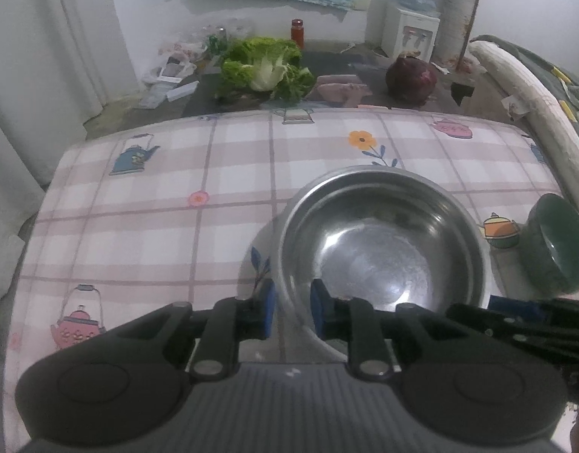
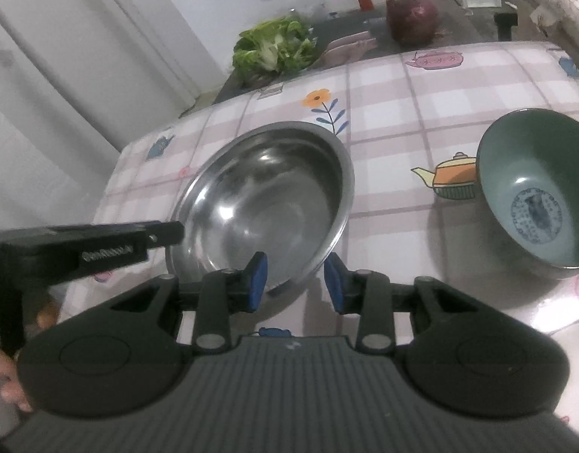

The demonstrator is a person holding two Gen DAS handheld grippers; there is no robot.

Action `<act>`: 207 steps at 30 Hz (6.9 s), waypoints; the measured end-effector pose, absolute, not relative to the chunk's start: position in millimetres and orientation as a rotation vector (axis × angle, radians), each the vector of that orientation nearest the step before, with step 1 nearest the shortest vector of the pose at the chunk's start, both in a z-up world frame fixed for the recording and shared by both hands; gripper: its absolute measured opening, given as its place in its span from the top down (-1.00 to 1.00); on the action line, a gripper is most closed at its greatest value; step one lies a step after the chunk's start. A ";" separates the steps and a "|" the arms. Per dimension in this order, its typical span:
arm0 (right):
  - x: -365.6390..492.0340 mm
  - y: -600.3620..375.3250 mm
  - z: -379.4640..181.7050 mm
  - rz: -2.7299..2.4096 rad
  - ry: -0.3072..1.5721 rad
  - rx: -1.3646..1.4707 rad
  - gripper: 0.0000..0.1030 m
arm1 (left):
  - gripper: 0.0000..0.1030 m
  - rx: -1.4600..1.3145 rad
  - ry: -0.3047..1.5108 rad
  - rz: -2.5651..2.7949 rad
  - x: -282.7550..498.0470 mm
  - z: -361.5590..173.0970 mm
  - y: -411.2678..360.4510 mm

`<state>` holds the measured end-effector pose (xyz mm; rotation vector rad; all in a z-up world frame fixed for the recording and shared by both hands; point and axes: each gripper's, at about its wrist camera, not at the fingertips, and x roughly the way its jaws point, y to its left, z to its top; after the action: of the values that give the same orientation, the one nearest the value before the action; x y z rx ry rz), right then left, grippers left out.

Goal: Organize plates and bowls
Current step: 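Move the right gripper to the green bowl's rim and grasp it, then lift the green bowl with the right gripper and carry it toward the steel bowls, then lower the green bowl into the steel bowl and open the right gripper, then raise the right gripper away from the stacked bowls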

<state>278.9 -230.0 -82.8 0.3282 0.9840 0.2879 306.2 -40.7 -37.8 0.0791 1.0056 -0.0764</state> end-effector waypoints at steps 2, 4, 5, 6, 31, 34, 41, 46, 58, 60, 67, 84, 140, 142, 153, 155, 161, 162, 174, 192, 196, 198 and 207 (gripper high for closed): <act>275.4 -231.1 -81.8 0.271 0.985 0.306 0.34 | 0.50 0.086 0.981 -0.075 301.6 -32.3 -39.2; 268.5 -237.4 -76.9 0.254 0.976 0.291 0.29 | 0.38 0.091 0.955 -0.080 295.6 -24.9 -38.7; 264.7 -241.1 -73.3 0.245 0.966 0.285 0.19 | 0.34 0.095 0.940 -0.087 292.1 -20.6 -39.5; 261.2 -246.0 -69.8 0.236 0.953 0.279 0.15 | 0.32 0.102 0.928 -0.095 289.1 -16.7 -41.2; 231.1 -432.9 -45.6 0.035 0.829 0.421 0.05 | -0.25 0.136 0.984 -0.438 297.7 -23.1 -221.4; 240.1 -435.0 -55.1 0.041 0.849 0.440 0.08 | -0.19 0.133 1.015 -0.434 305.1 -33.0 -232.5; 259.4 -440.2 -74.5 0.064 0.885 0.482 0.19 | 0.05 0.120 1.060 -0.435 317.8 -50.9 -247.3; 270.4 -439.4 -87.8 0.085 0.913 0.497 0.29 | 0.31 0.109 1.091 -0.440 323.8 -62.0 -250.6; 282.7 -436.0 -105.2 0.082 0.950 0.501 0.56 | 0.53 0.031 1.156 -0.428 337.4 -83.1 -246.3; 284.9 -436.6 -108.5 0.079 0.958 0.508 0.60 | 0.54 0.036 1.156 -0.426 337.9 -84.8 -247.8; 289.9 -437.7 -116.7 0.083 0.959 0.527 0.62 | 0.61 0.042 1.158 -0.407 339.6 -89.5 -250.3; 290.4 -427.1 -114.7 0.081 0.976 0.503 0.64 | 0.61 0.050 1.129 -0.390 332.2 -82.4 -243.4; 281.1 -366.5 -36.7 0.165 0.887 0.427 0.64 | 0.60 -0.046 0.988 -0.313 302.0 -7.2 -172.8; 283.9 -355.1 -34.0 0.184 0.887 0.423 0.64 | 0.60 -0.052 0.985 -0.295 301.7 -3.9 -159.6; 315.3 -270.2 -46.1 0.305 0.969 0.413 0.63 | 0.60 -0.093 1.013 -0.152 310.5 -14.3 -76.9; 322.7 -254.3 -51.4 0.316 0.992 0.401 0.64 | 0.60 -0.077 1.019 -0.128 313.1 -20.6 -68.9; 340.0 -223.6 -74.0 0.296 1.049 0.349 0.64 | 0.60 -0.104 1.079 -0.084 327.5 -51.1 -52.4; 342.7 -221.7 -79.0 0.288 1.059 0.353 0.64 | 0.60 -0.100 1.082 -0.079 328.7 -55.0 -51.5; 351.1 -206.8 -91.7 0.244 1.086 0.264 0.46 | 0.41 -0.035 1.037 -0.069 329.4 -59.8 -54.3; 274.4 -246.3 -13.4 0.246 0.862 0.331 -0.60 | -0.65 -0.049 0.828 -0.138 260.6 18.3 -34.5; 229.5 -246.1 14.9 0.232 0.758 0.261 -0.89 | -0.80 -0.005 0.727 -0.179 223.0 39.9 -30.8; 208.9 -244.9 25.1 0.220 0.712 0.224 -0.98 | -0.86 0.017 0.682 -0.211 203.7 47.9 -26.2; 107.3 -227.8 33.3 0.102 0.702 0.133 -0.98 | -0.91 -0.059 0.601 -0.209 114.0 35.0 23.6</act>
<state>107.3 -227.8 33.3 0.1329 0.7022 0.1015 114.0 23.6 35.0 -0.0586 0.6006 -0.2086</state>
